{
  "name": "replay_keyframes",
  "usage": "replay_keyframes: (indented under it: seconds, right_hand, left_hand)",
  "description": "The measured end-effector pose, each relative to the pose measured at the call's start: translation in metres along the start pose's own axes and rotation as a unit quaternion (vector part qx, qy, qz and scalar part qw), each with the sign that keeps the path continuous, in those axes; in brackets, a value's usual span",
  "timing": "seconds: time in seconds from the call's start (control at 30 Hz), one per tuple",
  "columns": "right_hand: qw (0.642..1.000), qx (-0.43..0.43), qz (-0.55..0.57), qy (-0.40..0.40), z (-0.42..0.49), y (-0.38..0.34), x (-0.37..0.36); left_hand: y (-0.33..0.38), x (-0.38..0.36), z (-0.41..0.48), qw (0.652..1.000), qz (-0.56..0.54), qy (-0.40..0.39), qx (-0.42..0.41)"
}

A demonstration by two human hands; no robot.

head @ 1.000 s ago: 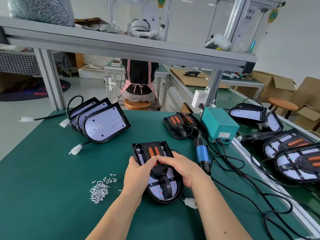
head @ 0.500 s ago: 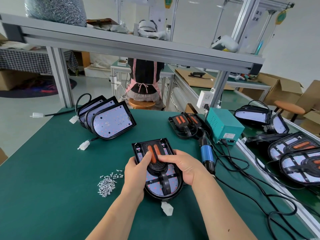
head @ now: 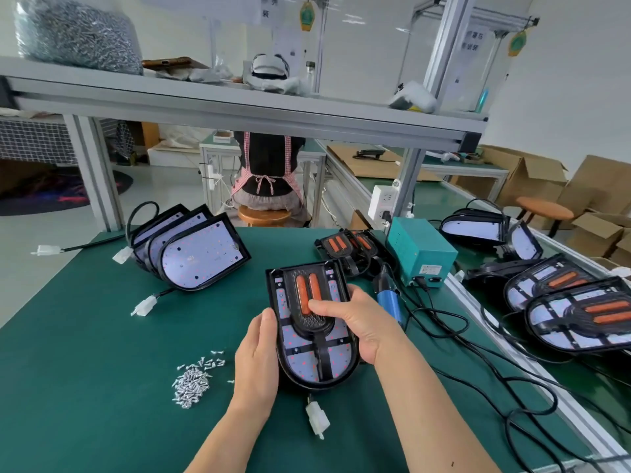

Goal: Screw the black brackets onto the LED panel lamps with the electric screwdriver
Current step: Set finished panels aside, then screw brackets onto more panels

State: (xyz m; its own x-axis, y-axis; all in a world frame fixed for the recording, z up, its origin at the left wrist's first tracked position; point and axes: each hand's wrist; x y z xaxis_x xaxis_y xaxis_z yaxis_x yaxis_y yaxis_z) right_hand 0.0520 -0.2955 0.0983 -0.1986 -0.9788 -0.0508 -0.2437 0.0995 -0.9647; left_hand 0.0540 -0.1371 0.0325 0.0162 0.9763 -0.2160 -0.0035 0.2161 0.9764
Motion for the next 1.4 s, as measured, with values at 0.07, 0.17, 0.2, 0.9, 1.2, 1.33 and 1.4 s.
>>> replay_keyframes:
  seconds: [0.07,0.17,0.2,0.9,1.2,1.33,1.4]
  right_hand:
    - [1.000,0.027,0.007,0.014,-0.009,-0.012,0.013]
    - [0.996,0.079,0.023,0.025,-0.028,-0.032,0.036]
    - [0.994,0.101,0.026,0.036,-0.036,-0.038,0.044]
    - [0.727,0.175,0.237,0.620,-0.103,0.008,0.278]
    - [0.625,0.092,0.271,0.727,-0.086,0.053,0.316]
    - [0.636,0.107,0.232,0.728,-0.072,0.057,0.321]
    - [0.645,0.102,0.216,0.726,-0.062,0.059,0.324]
  left_hand:
    - [-0.004,0.000,0.000,1.000,0.022,-0.018,-0.011]
    - [-0.009,-0.002,0.003,0.996,0.081,-0.012,-0.017]
    - [-0.009,-0.003,0.003,0.994,0.108,-0.008,-0.023]
    - [-0.043,-0.002,0.023,0.981,0.162,0.008,-0.107]
    - [-0.046,0.000,0.029,0.983,0.151,-0.006,-0.106]
    - [-0.045,0.001,0.029,0.981,0.168,0.000,-0.101]
    - [-0.045,0.002,0.026,0.979,0.173,-0.002,-0.103]
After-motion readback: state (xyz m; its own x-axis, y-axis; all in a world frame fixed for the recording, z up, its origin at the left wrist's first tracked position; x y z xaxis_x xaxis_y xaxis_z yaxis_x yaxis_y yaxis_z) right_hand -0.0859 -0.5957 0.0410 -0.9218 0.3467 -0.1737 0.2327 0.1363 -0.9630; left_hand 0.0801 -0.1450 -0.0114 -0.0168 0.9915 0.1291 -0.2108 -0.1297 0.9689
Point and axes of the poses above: each hand's wrist, its own z-axis towards the middle knuckle, its own x-axis out of the back of the hand, y = z × x, and after that the axes turned 3 degrees about -z, right-handed
